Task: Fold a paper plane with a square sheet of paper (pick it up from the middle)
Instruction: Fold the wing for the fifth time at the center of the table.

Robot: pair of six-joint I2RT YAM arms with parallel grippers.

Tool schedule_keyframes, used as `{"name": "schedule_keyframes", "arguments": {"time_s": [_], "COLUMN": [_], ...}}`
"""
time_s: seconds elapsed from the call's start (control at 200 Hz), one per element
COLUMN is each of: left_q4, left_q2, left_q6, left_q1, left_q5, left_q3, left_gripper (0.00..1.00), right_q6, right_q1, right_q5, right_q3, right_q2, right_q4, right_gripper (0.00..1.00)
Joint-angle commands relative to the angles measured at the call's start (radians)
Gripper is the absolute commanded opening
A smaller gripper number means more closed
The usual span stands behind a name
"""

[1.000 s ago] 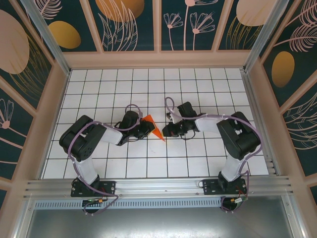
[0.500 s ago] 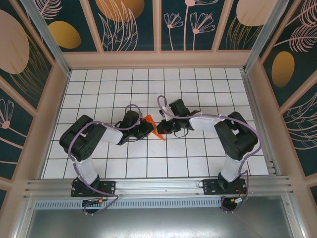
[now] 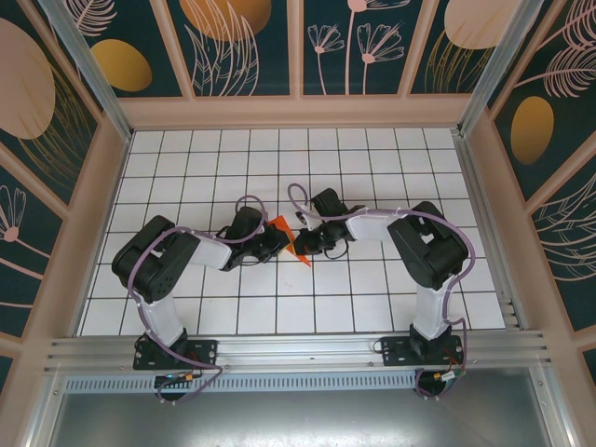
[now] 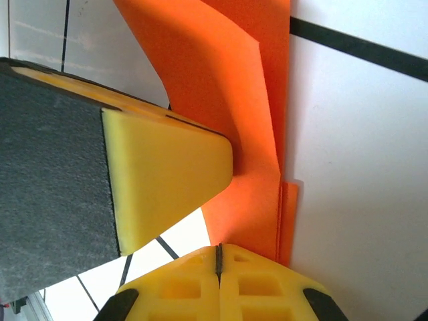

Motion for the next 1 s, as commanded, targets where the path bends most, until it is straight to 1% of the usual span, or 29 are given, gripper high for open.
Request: {"name": "schedule_keyframes", "arguments": {"time_s": [0.0,0.145,0.28,0.49,0.64,0.791,0.996], "left_q4": [-0.139,-0.169,-0.186,-0.183,-0.185,-0.188,-0.203], "left_q2": [0.071,0.075,0.073,0.071,0.069,0.068,0.069], "left_q6": [0.009,0.012,0.015,0.017,0.019,0.021,0.027], "left_q1": [-0.001,-0.002,-0.002,-0.002,-0.001,-0.002,-0.002], "left_q5": [-0.104,-0.123,-0.134,-0.133,-0.130,-0.131,-0.142], "left_q3": [0.001,0.003,0.002,0.000,0.002,0.003,0.002], "left_gripper": [0.09,0.08,0.06,0.06,0.06,0.06,0.05], "right_q6": [-0.050,-0.087,-0.134,-0.099,-0.068,-0.052,-0.065], "right_q1": [0.004,0.003,0.006,0.015,0.034,0.037,0.023], "right_q5": [0.041,0.051,0.003,-0.019,-0.010,0.030,0.050], "right_q3": [0.013,0.012,-0.033,-0.014,0.008,0.012,-0.039], "right_q2": [0.028,0.028,-0.020,-0.063,-0.044,-0.003,-0.022], "right_q4": [-0.108,-0.143,-0.130,-0.092,-0.067,-0.078,-0.101], "right_gripper": [0.00,0.00,0.00,0.00,0.00,0.00,0.00]}}
